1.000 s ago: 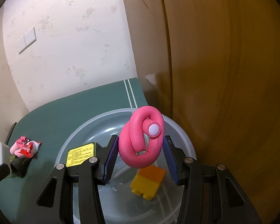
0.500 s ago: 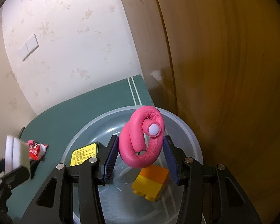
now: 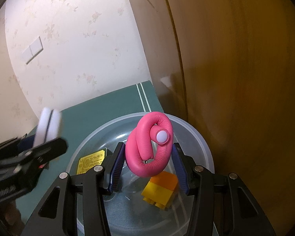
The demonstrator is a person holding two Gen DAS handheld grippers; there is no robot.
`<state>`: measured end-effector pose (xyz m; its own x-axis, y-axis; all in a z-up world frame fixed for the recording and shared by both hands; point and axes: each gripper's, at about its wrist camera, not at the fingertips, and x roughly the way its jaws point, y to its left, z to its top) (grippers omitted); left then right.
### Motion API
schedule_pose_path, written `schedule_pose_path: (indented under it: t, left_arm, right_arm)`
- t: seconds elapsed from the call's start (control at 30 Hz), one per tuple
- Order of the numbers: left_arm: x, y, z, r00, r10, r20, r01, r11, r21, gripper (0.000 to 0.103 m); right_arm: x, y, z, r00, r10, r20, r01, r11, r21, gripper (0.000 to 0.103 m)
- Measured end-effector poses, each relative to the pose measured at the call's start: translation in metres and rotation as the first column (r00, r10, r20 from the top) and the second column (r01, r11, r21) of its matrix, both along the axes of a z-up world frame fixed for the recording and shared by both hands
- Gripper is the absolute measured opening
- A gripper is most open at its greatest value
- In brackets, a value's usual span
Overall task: Organize objects
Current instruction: 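Open left gripper to drop sponge into bowl while right gripper releases pink coil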
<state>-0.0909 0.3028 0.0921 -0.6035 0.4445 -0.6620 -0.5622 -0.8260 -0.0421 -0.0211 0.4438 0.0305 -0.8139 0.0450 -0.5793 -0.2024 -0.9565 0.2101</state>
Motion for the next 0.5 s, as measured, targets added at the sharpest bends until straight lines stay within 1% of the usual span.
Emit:
schedule_pose_path:
  t: [0.13, 0.27, 0.33, 0.37, 0.4, 0.43, 0.5]
  left_arm:
    - [-0.007, 0.009, -0.004, 1.0, -0.015, 0.021, 0.015, 1.0, 0.015, 0.056]
    - [-0.012, 0.015, -0.007, 0.999, -0.029, 0.043, 0.028, 0.999, 0.032, 0.057]
    - [-0.014, 0.017, -0.007, 0.998, -0.032, 0.048, 0.03, 0.999, 0.036, 0.066]
    - [-0.016, 0.017, -0.007, 0.998, -0.027, 0.054, 0.025, 0.999, 0.044, 0.079]
    - [-0.016, 0.015, -0.007, 0.998, -0.024, 0.054, 0.021, 0.998, 0.057, 0.089]
    - [-0.015, 0.013, -0.005, 0.998, -0.02, 0.051, 0.016, 0.997, 0.074, 0.091]
    - [-0.016, 0.008, -0.004, 0.998, -0.014, 0.055, 0.008, 0.996, 0.094, 0.092]
  right_arm:
    - [0.0, -0.003, 0.001, 1.0, -0.005, -0.003, 0.005, 0.999, 0.032, 0.049]
    - [0.0, -0.002, 0.001, 1.0, -0.01, -0.002, 0.01, 1.0, 0.023, 0.049]
    - [0.001, -0.001, 0.0, 1.0, -0.016, -0.002, 0.016, 1.0, 0.019, 0.049]
    - [0.001, 0.0, 0.0, 1.0, -0.018, -0.002, 0.018, 1.0, 0.017, 0.05]
    - [0.0, 0.0, 0.0, 1.0, -0.02, -0.002, 0.02, 1.0, 0.015, 0.05]
    - [0.0, 0.0, -0.001, 1.0, -0.022, -0.002, 0.022, 1.0, 0.012, 0.05]
    - [0.0, 0.001, -0.002, 1.0, -0.019, -0.001, 0.019, 1.0, 0.004, 0.052]
